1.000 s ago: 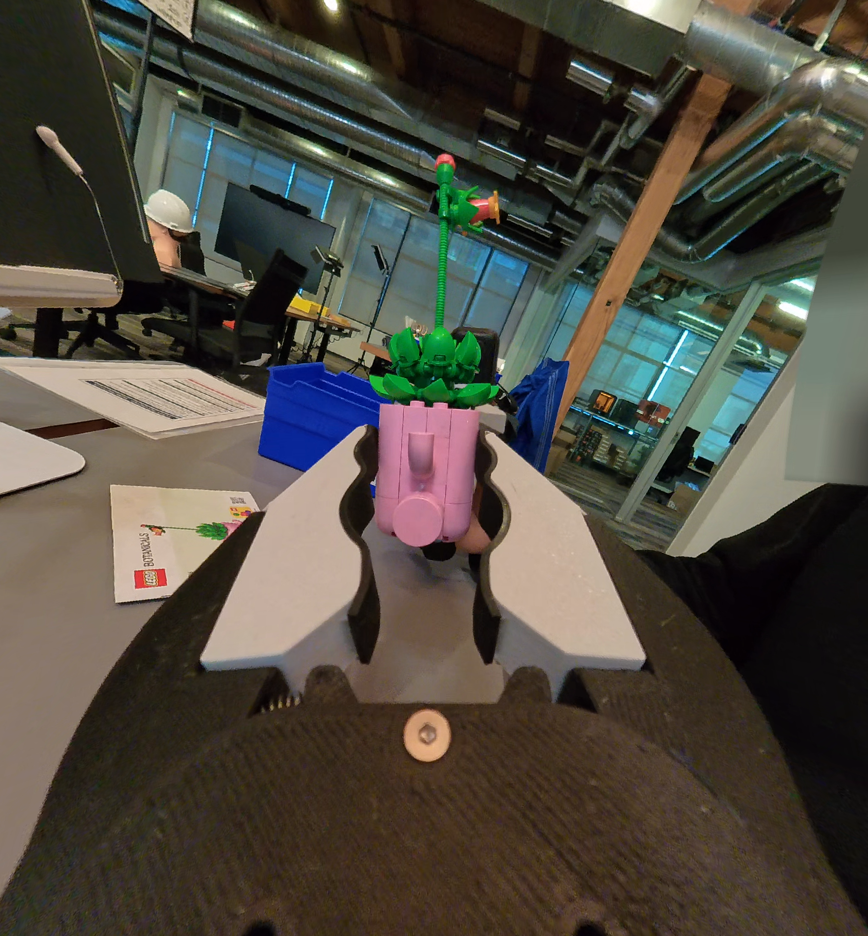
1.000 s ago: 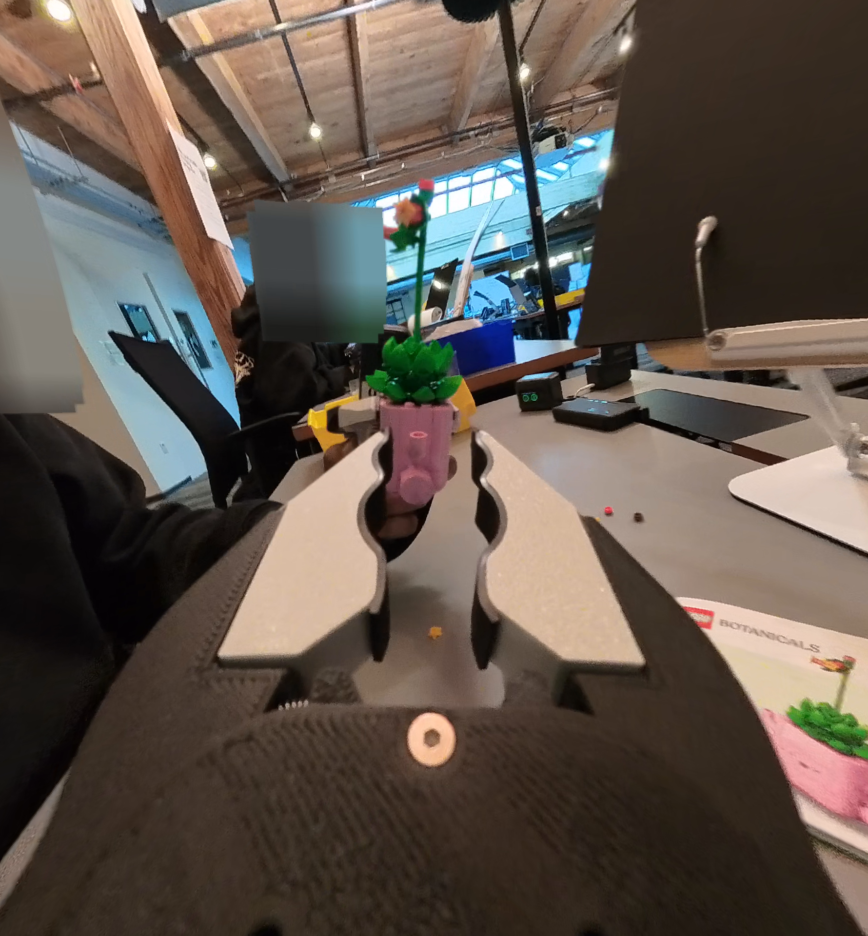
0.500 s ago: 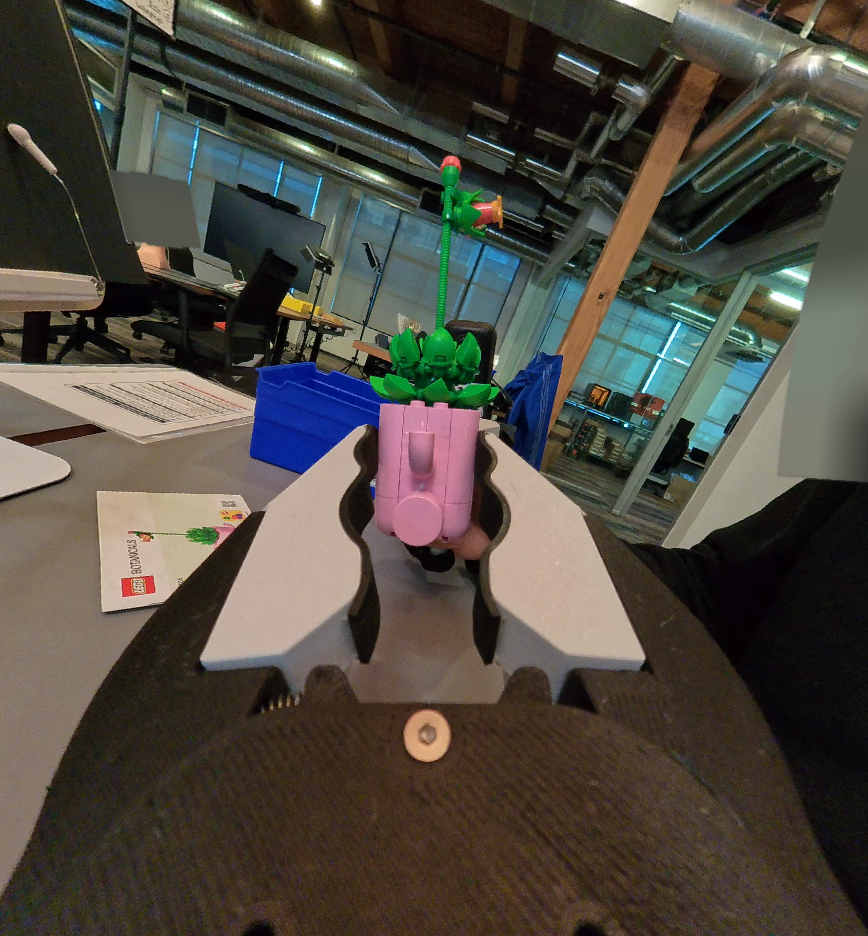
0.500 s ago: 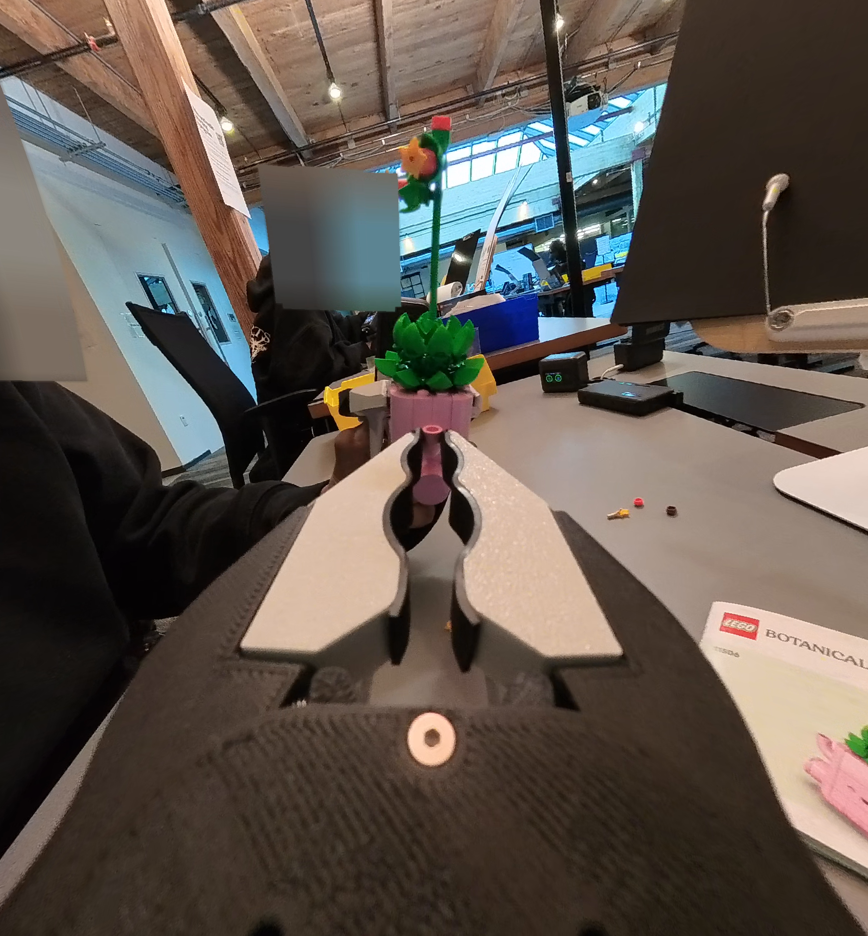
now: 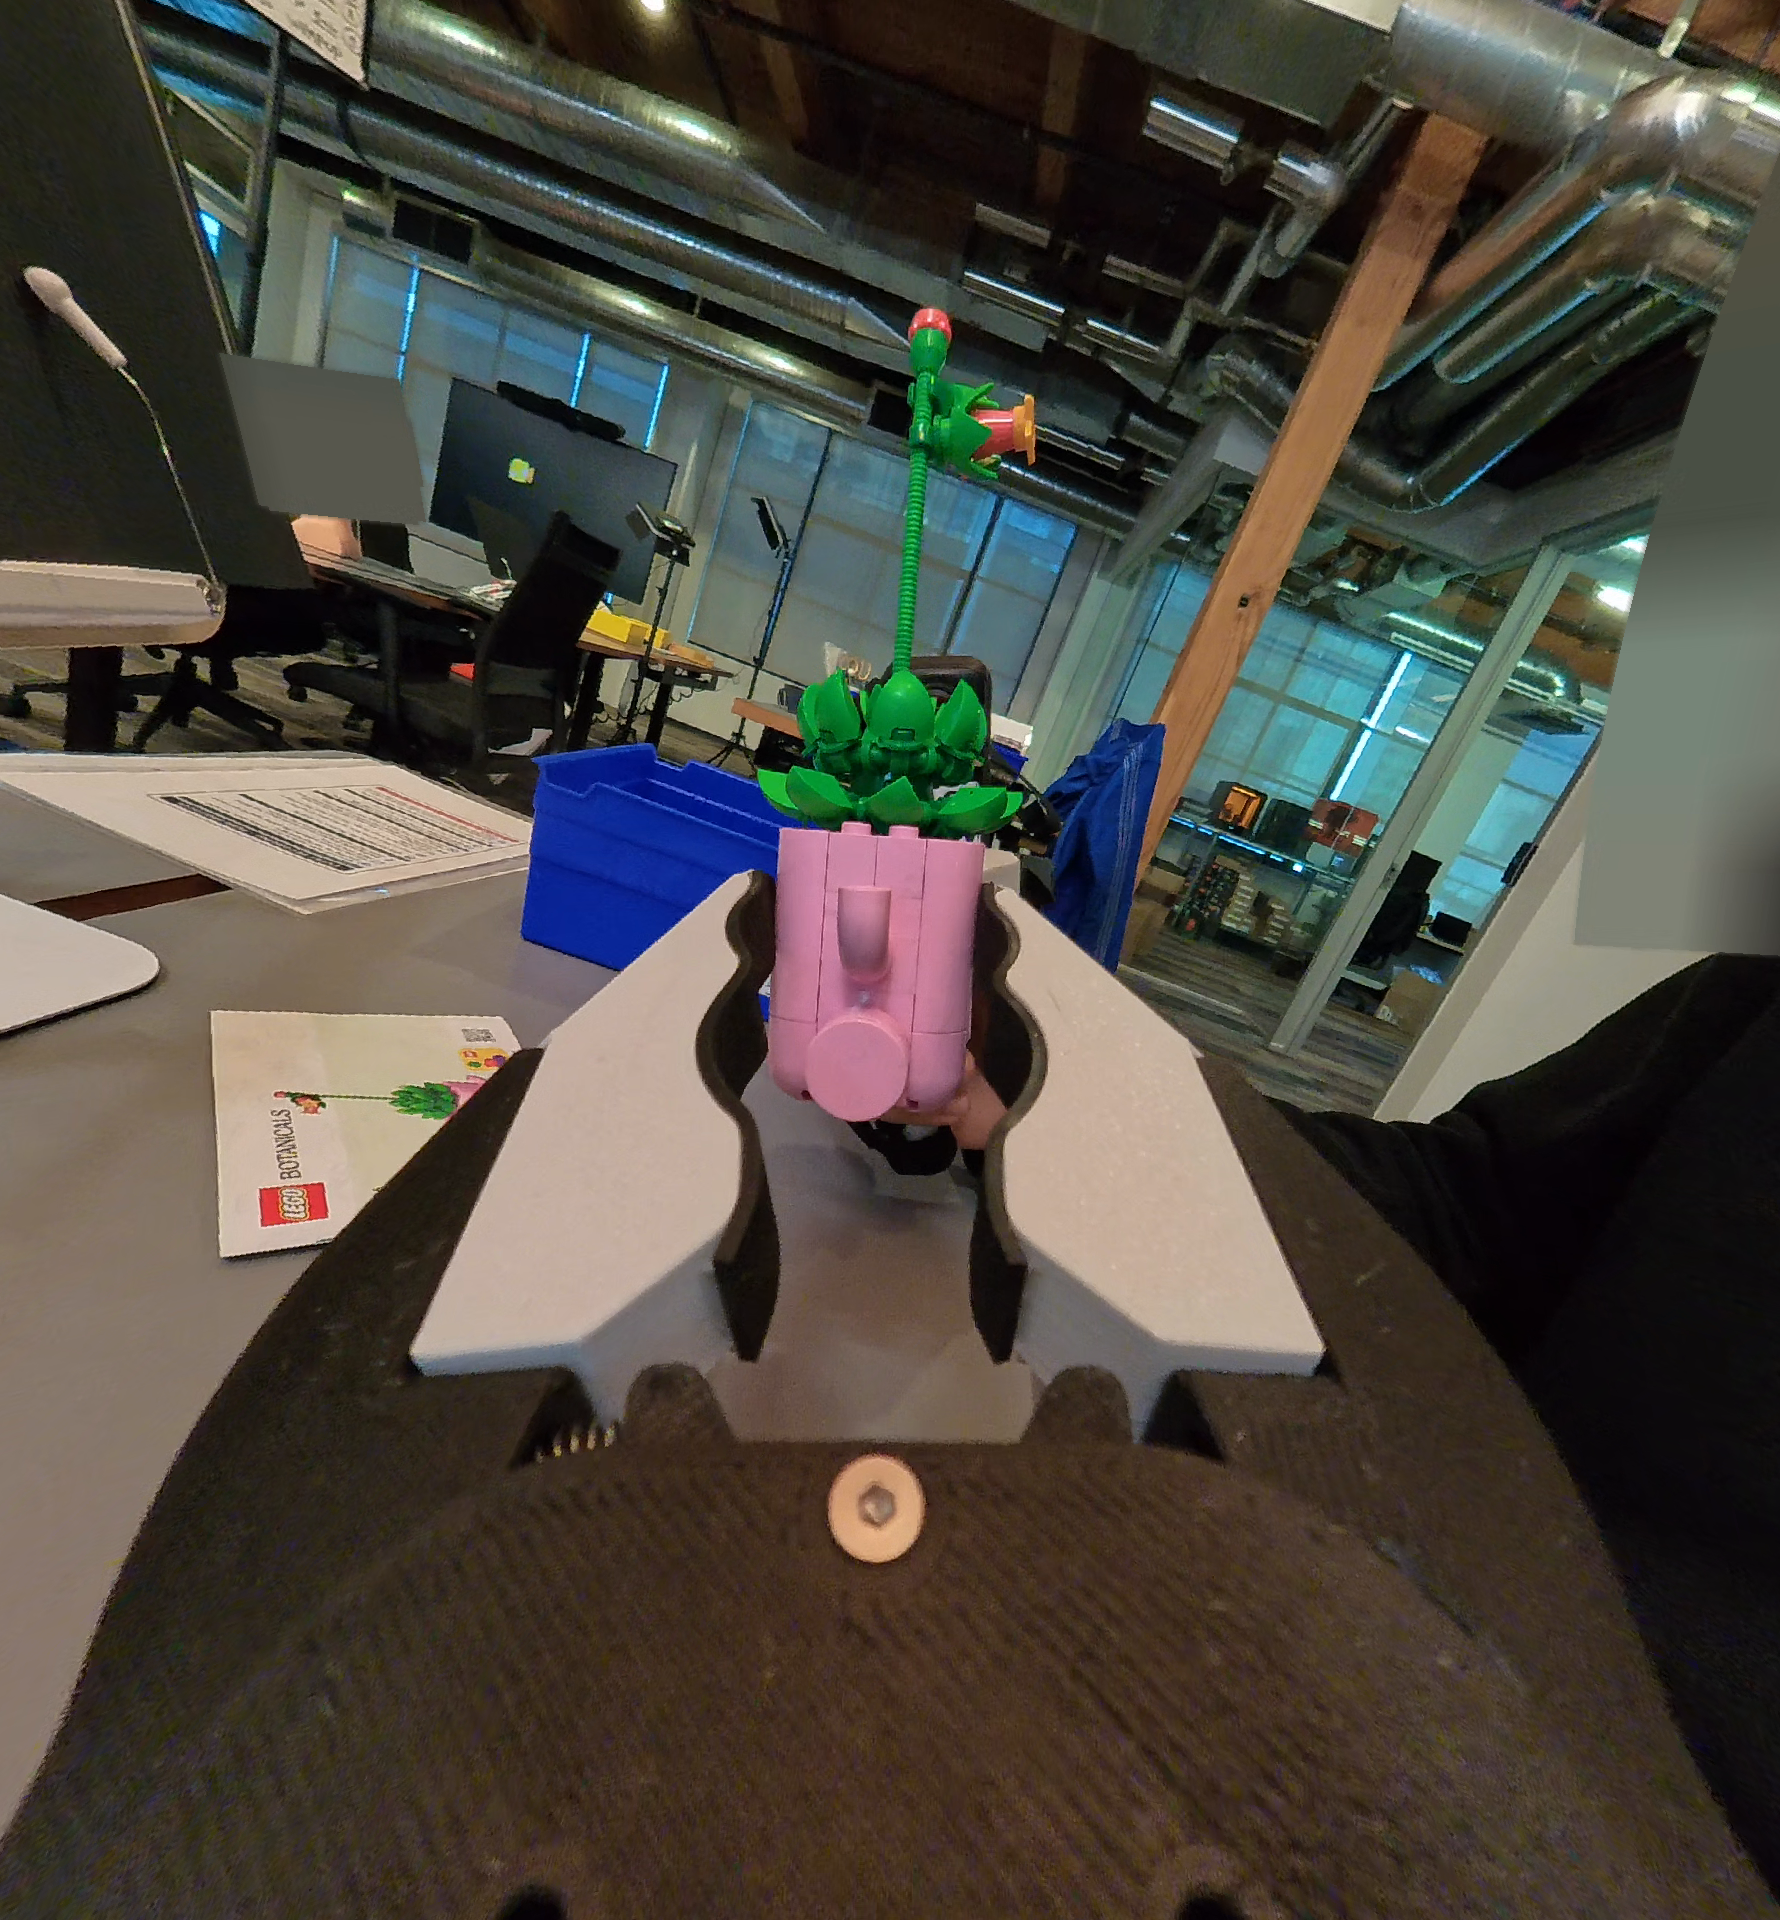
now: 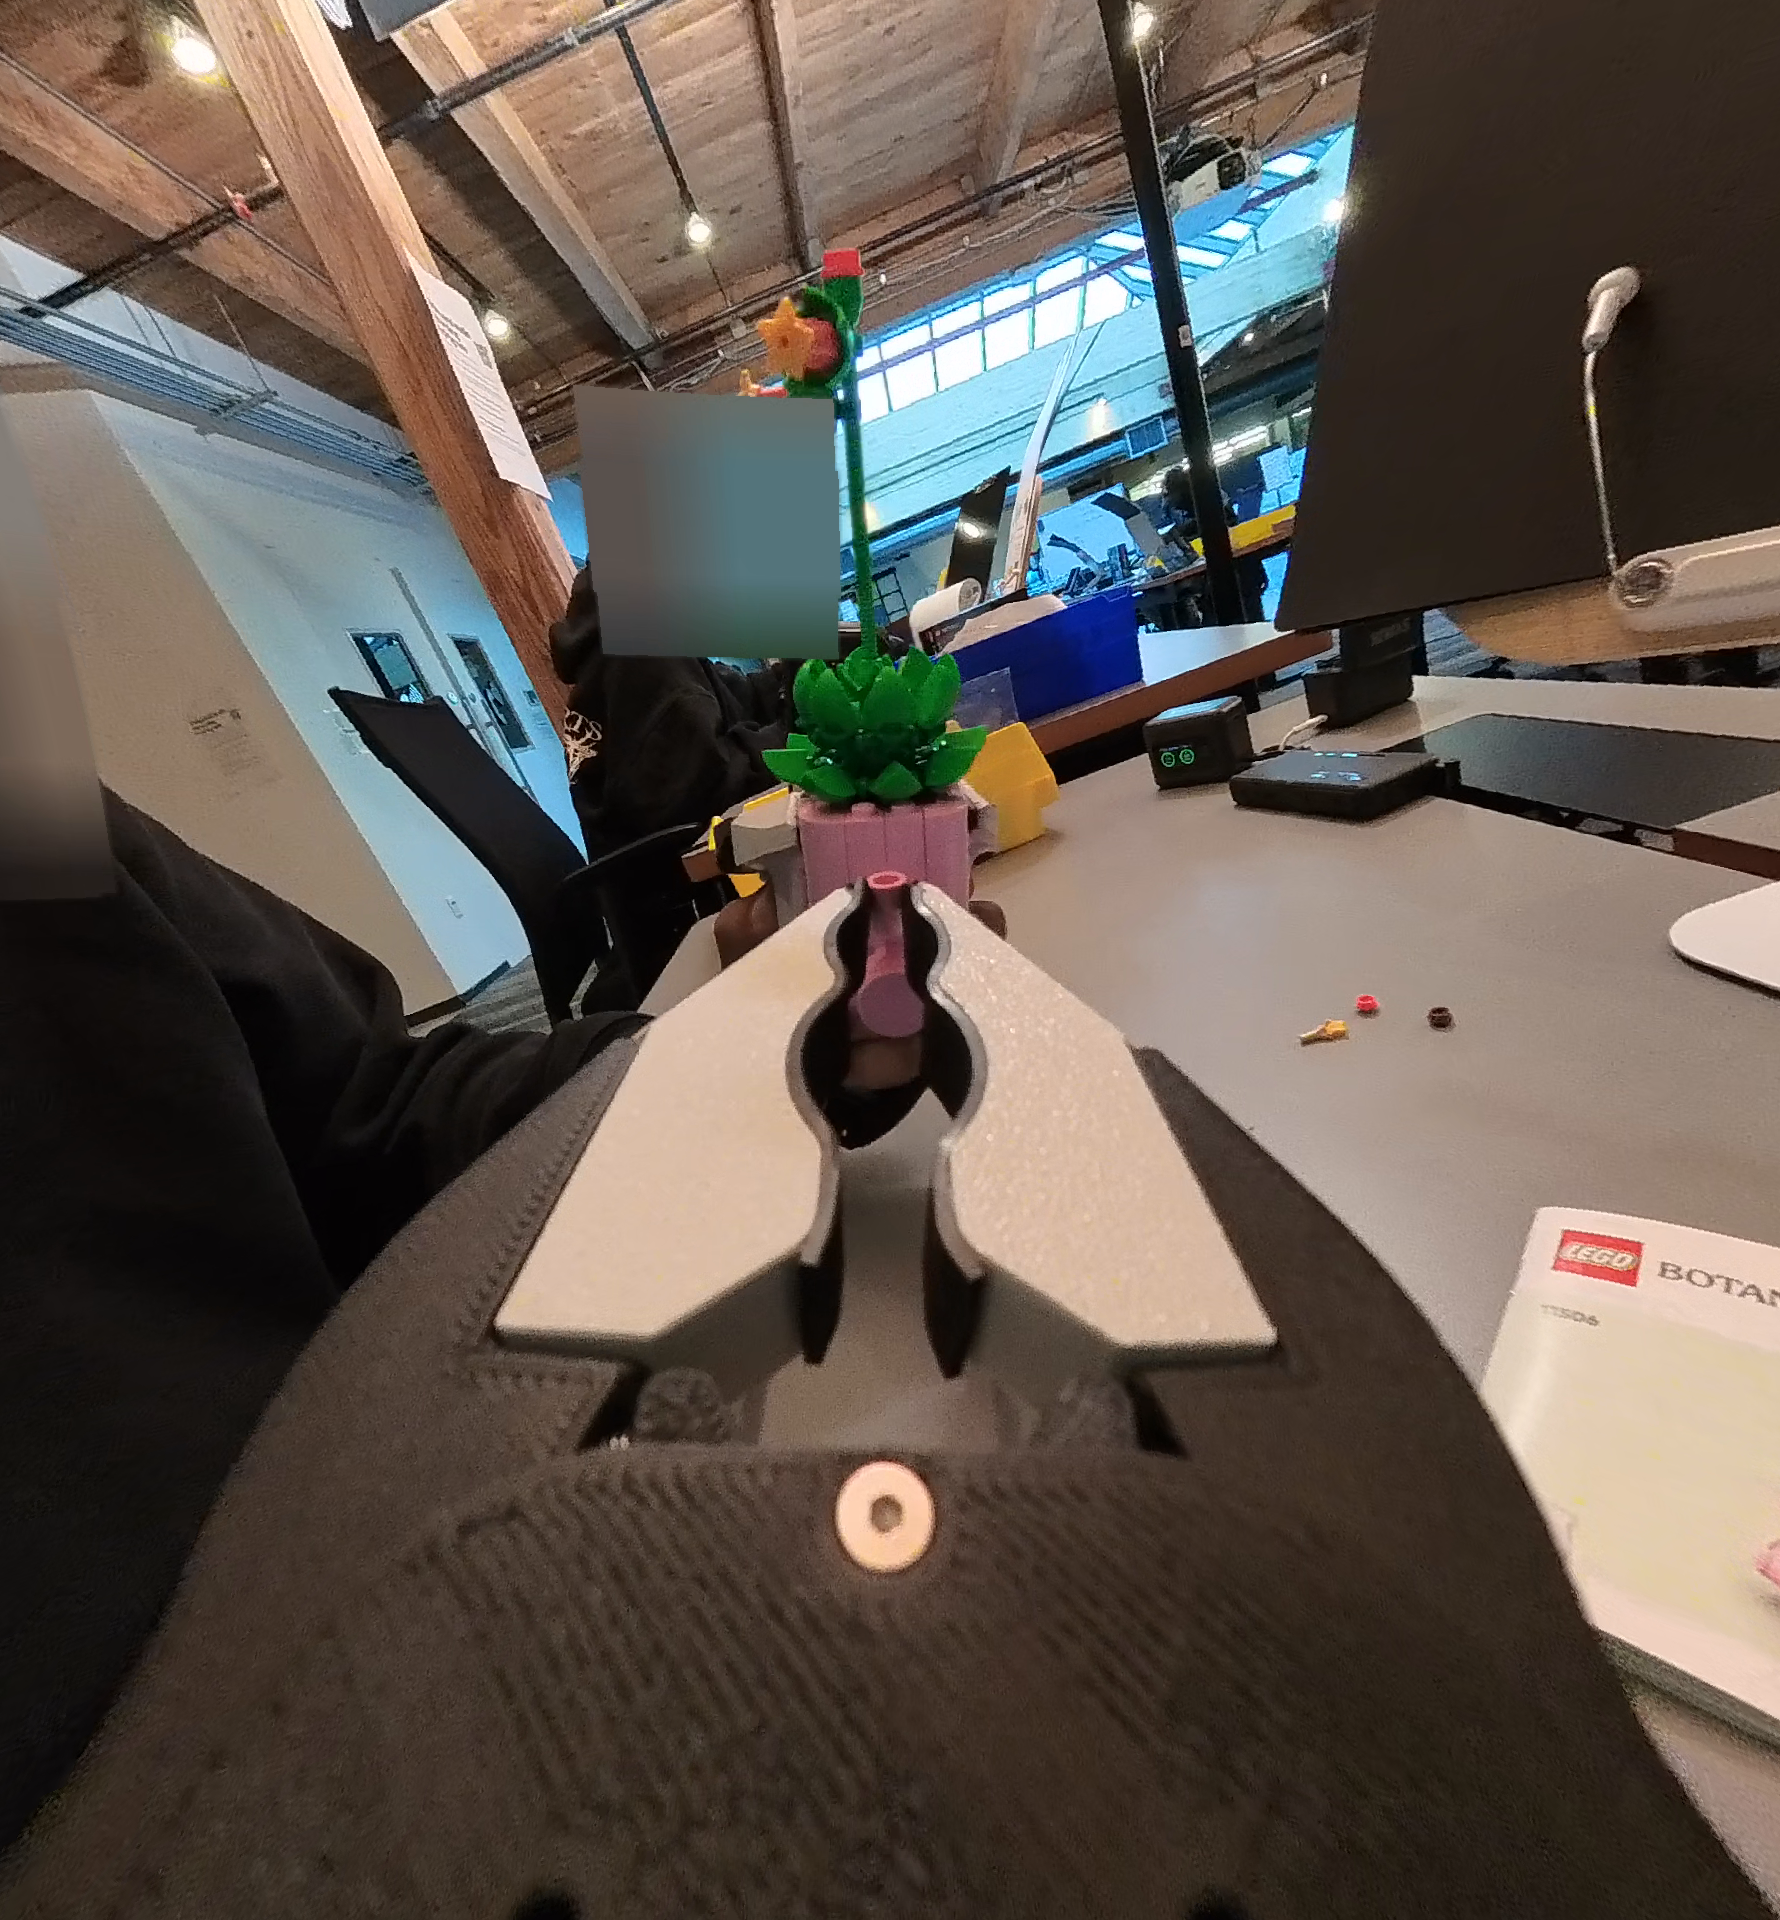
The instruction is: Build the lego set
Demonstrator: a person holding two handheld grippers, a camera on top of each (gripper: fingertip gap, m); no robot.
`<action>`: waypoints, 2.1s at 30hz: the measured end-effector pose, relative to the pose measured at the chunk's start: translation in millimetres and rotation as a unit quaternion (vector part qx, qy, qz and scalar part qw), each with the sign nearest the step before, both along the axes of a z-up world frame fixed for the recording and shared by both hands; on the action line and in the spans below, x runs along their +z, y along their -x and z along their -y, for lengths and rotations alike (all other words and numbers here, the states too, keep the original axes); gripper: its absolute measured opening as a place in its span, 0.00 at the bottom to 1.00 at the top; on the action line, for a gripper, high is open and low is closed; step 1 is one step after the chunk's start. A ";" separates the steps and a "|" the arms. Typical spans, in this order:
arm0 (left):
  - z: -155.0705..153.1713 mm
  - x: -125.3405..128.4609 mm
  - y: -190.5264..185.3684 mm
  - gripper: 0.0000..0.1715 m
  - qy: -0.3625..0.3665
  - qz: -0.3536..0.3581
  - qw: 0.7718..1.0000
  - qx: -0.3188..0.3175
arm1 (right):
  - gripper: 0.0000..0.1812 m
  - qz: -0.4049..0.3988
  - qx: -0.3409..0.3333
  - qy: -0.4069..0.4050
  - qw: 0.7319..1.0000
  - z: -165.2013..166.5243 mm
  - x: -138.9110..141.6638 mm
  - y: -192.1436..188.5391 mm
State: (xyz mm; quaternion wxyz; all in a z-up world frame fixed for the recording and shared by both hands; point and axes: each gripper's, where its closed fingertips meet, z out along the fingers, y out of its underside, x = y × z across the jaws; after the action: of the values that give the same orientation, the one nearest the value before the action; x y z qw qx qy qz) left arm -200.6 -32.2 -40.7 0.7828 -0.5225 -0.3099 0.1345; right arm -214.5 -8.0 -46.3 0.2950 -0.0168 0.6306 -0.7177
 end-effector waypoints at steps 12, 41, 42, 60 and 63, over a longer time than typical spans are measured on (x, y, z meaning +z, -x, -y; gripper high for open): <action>-3.0 -1.2 -0.4 0.21 0.002 0.002 1.000 -0.007 | 0.03 -0.014 -0.003 -0.001 1.000 1.5 -0.4 -2.6; -1.3 0.6 -0.8 0.21 -0.010 0.000 1.000 -0.007 | 0.35 0.007 0.004 0.012 1.000 8.4 0.6 -5.2; -1.9 0.3 -0.9 0.21 -0.009 0.000 1.000 -0.008 | 0.36 0.002 0.010 0.008 1.000 10.0 -1.3 -9.0; -6.0 -1.7 2.9 0.29 -0.010 0.002 1.000 -0.003 | 0.19 -0.082 -0.047 -0.016 0.995 11.4 -7.1 -6.4; -2.9 -3.6 3.4 0.32 -0.023 0.018 0.999 -0.019 | 0.19 -0.082 -0.053 -0.010 0.995 5.7 -1.2 -1.6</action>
State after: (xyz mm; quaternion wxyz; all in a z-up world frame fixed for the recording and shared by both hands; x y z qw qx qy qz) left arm -204.0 -29.4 -44.3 0.7916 -0.5121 -0.3169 0.1030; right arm -212.8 -13.7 -47.5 0.2040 -0.0389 0.6597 -0.7223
